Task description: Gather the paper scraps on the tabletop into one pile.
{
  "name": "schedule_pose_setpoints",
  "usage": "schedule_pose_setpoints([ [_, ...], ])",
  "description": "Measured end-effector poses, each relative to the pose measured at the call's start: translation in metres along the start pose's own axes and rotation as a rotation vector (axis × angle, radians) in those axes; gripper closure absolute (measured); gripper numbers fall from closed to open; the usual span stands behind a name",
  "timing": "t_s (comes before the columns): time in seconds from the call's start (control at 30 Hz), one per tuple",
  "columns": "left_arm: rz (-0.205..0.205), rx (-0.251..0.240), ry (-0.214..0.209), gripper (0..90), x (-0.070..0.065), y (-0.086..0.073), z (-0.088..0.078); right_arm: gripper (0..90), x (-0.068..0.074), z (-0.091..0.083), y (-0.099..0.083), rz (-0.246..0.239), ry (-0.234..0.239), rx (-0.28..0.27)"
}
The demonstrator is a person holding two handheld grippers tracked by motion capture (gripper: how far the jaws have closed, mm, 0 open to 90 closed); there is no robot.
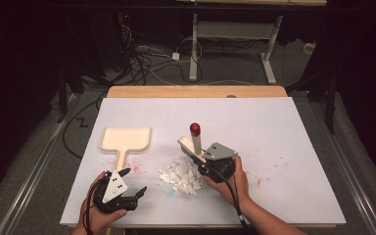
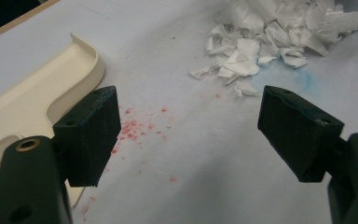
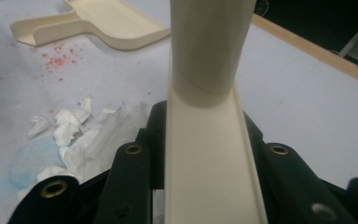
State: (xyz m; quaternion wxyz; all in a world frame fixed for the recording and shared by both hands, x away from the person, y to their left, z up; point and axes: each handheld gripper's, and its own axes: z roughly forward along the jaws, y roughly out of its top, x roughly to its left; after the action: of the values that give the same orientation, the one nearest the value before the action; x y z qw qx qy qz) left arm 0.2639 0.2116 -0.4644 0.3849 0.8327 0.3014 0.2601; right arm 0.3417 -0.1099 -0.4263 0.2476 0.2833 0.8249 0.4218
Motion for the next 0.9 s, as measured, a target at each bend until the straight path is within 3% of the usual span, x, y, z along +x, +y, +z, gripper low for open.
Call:
schedule_pose_setpoints([
  [0.1,-0.002,-0.002,0.003,20.4,-0.001,0.0,-0.001,68.4,-0.013,-0.019,0.0,0.013,0.045,-0.034],
  [0.17,0.002,0.0,0.012,20.4,0.0,0.001,-0.001,68.4,-0.015,-0.024,0.0,0.02,0.055,-0.042],
  [0.2,-0.001,-0.002,0.015,20.3,0.0,0.001,-0.002,68.4,-0.016,-0.031,0.001,0.038,0.101,-0.054],
  [0.23,-0.008,-0.006,0.02,20.3,0.002,0.001,-0.004,68.4,-0.016,-0.031,0.001,0.038,0.101,-0.054],
  [0.33,-0.04,-0.022,0.057,20.1,0.008,0.0,-0.01,68.4,-0.004,-0.04,0.007,0.05,0.148,-0.084],
  [0.37,-0.055,-0.038,0.07,20.0,0.01,0.0,-0.014,68.4,0.011,-0.042,0.012,0.053,0.191,-0.098],
  [0.43,-0.076,-0.066,0.096,20.0,0.015,-0.001,-0.02,68.4,0.019,-0.042,0.014,0.044,0.215,-0.102],
  [0.47,-0.088,-0.078,0.113,19.8,0.017,-0.002,-0.023,68.5,0.036,-0.039,0.018,0.027,0.251,-0.106],
  [0.5,-0.103,-0.093,0.125,19.8,0.019,-0.003,-0.026,68.5,0.036,-0.039,0.018,0.027,0.251,-0.106],
  [0.57,-0.118,-0.116,0.149,19.8,0.022,-0.004,-0.031,68.4,0.057,-0.028,0.021,0.012,0.313,-0.086],
  [0.63,-0.131,-0.156,0.176,19.9,0.023,-0.005,-0.037,68.5,0.07,-0.016,0.019,0.005,0.346,-0.058],
  [0.67,-0.138,-0.178,0.192,19.9,0.023,-0.005,-0.039,68.5,0.076,-0.01,0.018,0.0,0.353,-0.045],
  [0.77,-0.136,-0.169,0.193,19.9,0.023,-0.005,-0.038,68.5,0.089,0.009,0.011,-0.002,0.368,0.004],
  [0.9,-0.129,-0.159,0.174,19.9,0.022,-0.005,-0.036,68.5,0.092,0.02,0.006,-0.011,0.342,0.035],
])
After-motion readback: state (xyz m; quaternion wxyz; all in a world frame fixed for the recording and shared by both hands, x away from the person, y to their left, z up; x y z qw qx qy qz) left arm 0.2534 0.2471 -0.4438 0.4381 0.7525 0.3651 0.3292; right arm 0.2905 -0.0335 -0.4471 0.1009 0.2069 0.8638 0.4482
